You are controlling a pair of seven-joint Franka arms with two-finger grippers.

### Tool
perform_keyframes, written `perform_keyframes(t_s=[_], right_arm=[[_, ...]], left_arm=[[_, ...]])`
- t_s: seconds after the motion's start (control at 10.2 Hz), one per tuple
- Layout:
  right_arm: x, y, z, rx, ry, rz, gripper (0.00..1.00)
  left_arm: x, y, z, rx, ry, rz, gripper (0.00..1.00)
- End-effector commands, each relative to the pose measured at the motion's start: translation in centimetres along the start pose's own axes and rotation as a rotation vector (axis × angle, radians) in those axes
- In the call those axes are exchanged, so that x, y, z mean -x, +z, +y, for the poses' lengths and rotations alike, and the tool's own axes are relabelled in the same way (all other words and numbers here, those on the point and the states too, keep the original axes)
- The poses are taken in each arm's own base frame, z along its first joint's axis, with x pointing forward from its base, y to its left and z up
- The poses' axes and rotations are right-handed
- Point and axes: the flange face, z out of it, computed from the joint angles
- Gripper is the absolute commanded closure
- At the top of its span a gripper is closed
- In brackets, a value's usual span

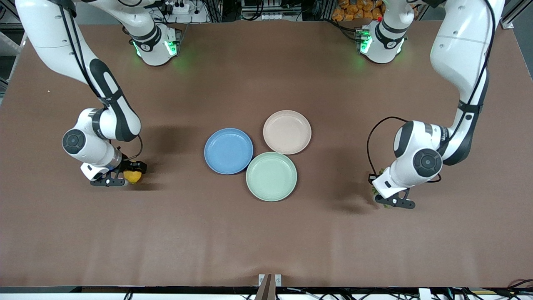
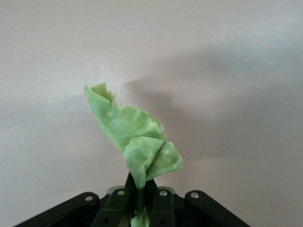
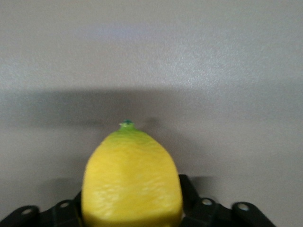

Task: Place lemon and lettuce in plates
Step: 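Carry the lettuce toward the cream plate while the right gripper lifts lemon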

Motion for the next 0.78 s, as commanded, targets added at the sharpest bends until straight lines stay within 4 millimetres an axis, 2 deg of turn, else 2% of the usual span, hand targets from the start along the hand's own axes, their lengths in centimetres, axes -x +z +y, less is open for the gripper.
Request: perform_keyframes(t_s=[0.0,0.2,0.39,0.59,0.69], right_arm=[[-0.4,0.8,-0.5,-0.009,0.012,-0.004,0.54],[-0.6,0.5,-0.6,-0.010,0.009,-0.004,0.61],[-1.3,-0.4,-1.0,-0.015,0.006,-0.025,0.64],[-2.3,-1.8,-2.5,-0.025,0.006,-0.074,0.64],[-2.7,-2.3,-3.5,-0.037,0.008,-0.074,0.64]], left_arm=[[2.6,-3.6,2.2,-0.010,-0.019,0.012,1.00],[3.9,-4.0,4.5,-0.001,-0.040,0.006,1.00],[4.7,-4.1,7.9,0.016,-0.080,0.001,1.00],[6.1,-3.7,12.4,0.035,-0.126,-0.019,1.00],[6.9,-3.6,15.7,0.043,-0.148,-0.028,1.00]])
